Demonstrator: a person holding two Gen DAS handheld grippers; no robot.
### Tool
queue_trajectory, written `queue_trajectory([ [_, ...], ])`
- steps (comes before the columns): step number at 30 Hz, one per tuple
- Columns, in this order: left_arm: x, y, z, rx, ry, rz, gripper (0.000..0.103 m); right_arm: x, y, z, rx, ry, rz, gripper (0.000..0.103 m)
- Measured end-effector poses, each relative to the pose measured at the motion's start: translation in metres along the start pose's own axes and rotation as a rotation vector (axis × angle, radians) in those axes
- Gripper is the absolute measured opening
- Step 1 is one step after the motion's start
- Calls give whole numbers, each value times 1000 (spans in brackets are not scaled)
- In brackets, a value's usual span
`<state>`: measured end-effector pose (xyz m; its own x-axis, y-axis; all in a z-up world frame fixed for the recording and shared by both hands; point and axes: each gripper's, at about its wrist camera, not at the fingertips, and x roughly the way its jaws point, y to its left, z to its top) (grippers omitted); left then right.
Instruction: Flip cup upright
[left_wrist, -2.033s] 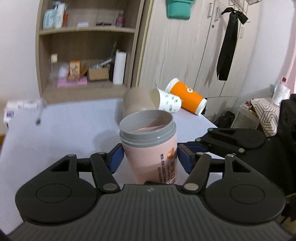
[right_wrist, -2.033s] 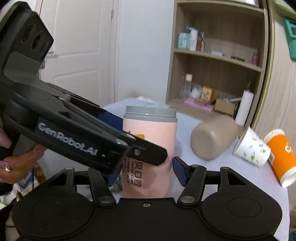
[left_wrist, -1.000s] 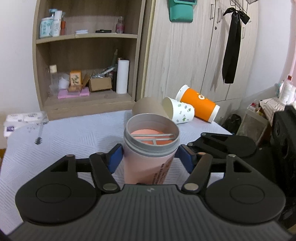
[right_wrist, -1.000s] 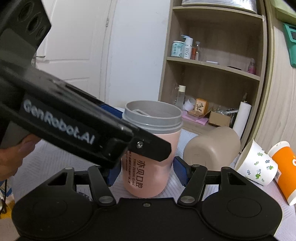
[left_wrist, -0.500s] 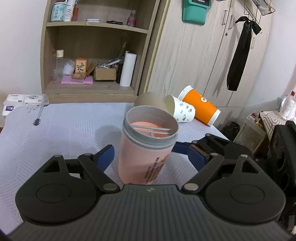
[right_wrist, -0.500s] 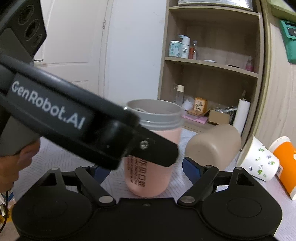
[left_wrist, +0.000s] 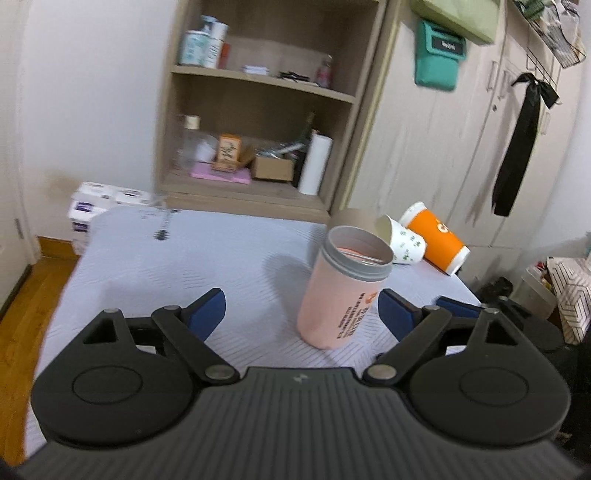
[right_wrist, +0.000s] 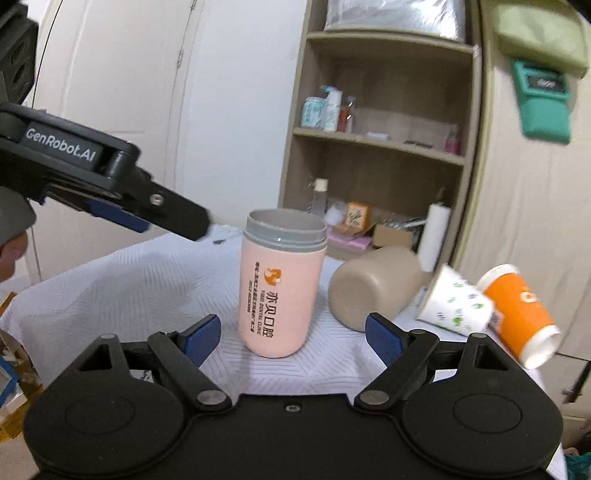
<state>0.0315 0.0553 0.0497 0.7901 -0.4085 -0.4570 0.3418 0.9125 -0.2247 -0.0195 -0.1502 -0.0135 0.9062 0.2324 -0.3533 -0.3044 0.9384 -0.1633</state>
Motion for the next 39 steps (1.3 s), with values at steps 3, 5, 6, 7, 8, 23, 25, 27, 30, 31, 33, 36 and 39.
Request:
queue_trajectory([
  [3, -17, 1, -3, 3, -5, 15, 94, -17, 3, 4, 18, -17, -42, 89],
  [5, -22, 3, -6, 1, 10, 21, 94, -28, 5, 7, 19, -35, -80, 90],
  [6, -25, 4, -8, -3, 18, 32, 94, -34, 5, 8, 23, -44, -93, 90],
  [7, -25, 5, -10, -1, 23, 41, 94, -38, 5, 9, 34, -49, -101, 90],
  [8, -27, 5, -12, 4, 27, 51, 94, -39, 6, 12, 45, -51, -105, 91],
  [23, -52, -12, -29, 66, 19, 141, 97, -82, 13, 18, 125, -44, -197, 93],
  [25, -57, -14, -30, 78, 0, 157, 98, -87, 13, 18, 118, -45, -216, 95],
  [27, -61, -16, -30, 84, -5, 166, 99, -89, 10, 17, 137, -45, -224, 97],
  [30, -65, -17, -31, 90, -5, 172, 100, -91, 10, 15, 154, -33, -237, 99],
  [31, -65, -17, -32, 93, -4, 175, 101, -92, 11, 14, 151, -31, -245, 100],
  [33, -64, -18, -33, 100, 4, 187, 102, -94, 14, 13, 152, -30, -269, 101],
  [36, -63, -19, -35, 105, 15, 213, 103, -97, 18, 11, 169, -33, -257, 103],
  [39, -63, -17, -37, 100, 25, 223, 103, -99, 21, 10, 186, -32, -255, 103],
])
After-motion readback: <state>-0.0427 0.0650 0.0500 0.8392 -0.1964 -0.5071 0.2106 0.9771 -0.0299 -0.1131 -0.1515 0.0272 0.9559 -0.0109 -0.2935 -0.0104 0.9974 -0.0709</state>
